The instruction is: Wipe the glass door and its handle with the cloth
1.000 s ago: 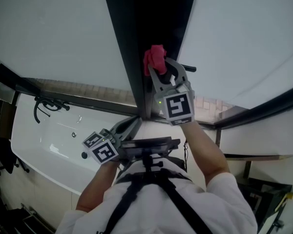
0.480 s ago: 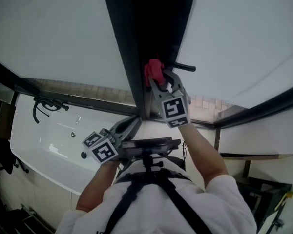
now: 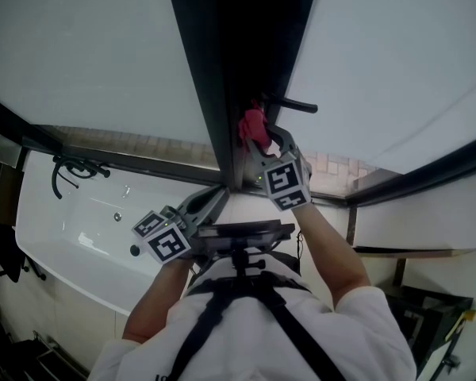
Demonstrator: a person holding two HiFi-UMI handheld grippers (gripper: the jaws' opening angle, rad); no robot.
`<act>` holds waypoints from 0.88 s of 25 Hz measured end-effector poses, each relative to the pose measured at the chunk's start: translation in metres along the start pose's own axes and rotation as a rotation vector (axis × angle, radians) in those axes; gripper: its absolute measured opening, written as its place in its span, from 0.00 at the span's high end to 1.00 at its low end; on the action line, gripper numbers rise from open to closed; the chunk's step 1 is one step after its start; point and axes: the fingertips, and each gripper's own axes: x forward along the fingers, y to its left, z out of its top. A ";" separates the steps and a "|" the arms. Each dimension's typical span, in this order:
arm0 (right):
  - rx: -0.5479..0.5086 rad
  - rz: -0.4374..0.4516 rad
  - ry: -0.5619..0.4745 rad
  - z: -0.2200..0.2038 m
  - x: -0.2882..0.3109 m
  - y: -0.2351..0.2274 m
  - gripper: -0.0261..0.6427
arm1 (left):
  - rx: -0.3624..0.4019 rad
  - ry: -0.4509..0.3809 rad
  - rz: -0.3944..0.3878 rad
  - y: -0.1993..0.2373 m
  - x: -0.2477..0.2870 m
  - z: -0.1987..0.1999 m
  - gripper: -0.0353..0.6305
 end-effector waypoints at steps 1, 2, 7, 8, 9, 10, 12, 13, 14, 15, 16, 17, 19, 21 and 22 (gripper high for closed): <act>0.003 0.001 0.009 -0.004 -0.001 0.001 0.80 | 0.001 0.001 -0.001 -0.001 0.000 0.000 0.96; 0.006 0.002 0.017 -0.007 -0.003 0.001 0.80 | 0.001 0.002 -0.002 -0.001 0.000 0.000 0.96; 0.017 -0.005 0.050 -0.026 -0.017 -0.003 0.80 | 0.006 0.009 -0.009 -0.005 0.004 -0.002 0.96; 0.021 -0.008 0.053 -0.027 -0.020 -0.004 0.80 | 0.007 0.011 -0.010 -0.006 0.005 -0.003 0.96; 0.025 -0.011 0.055 -0.029 -0.023 -0.005 0.80 | 0.007 0.014 -0.011 -0.006 0.005 -0.003 0.96; 0.028 -0.014 0.056 -0.030 -0.026 -0.006 0.80 | 0.008 0.017 -0.012 -0.007 0.006 -0.003 0.96; 0.027 -0.019 0.060 -0.030 -0.033 -0.009 0.80 | 0.013 0.021 -0.020 -0.010 0.009 -0.002 0.96; 0.019 -0.019 0.065 -0.030 -0.037 -0.011 0.80 | 0.017 0.022 -0.024 -0.011 0.011 -0.001 0.96; 0.008 -0.019 0.071 -0.031 -0.041 -0.012 0.80 | 0.020 0.023 -0.029 -0.012 0.012 0.000 0.96; 0.001 -0.020 0.074 -0.031 -0.045 -0.013 0.80 | 0.023 0.025 -0.032 -0.014 0.013 0.000 0.96; -0.002 -0.023 0.074 -0.031 -0.049 -0.014 0.80 | 0.025 0.027 -0.034 -0.014 0.014 0.000 0.96; -0.002 -0.029 0.073 -0.031 -0.053 -0.015 0.80 | 0.025 0.030 -0.036 -0.015 0.015 -0.001 0.96; 0.001 -0.040 0.072 -0.034 -0.059 -0.018 0.80 | 0.024 0.037 -0.040 -0.015 0.018 -0.003 0.96; 0.007 -0.053 0.071 -0.036 -0.066 -0.022 0.80 | 0.023 0.044 -0.047 -0.016 0.022 -0.006 0.96; 0.011 -0.060 0.070 -0.037 -0.069 -0.023 0.80 | 0.024 0.048 -0.051 -0.016 0.023 -0.007 0.96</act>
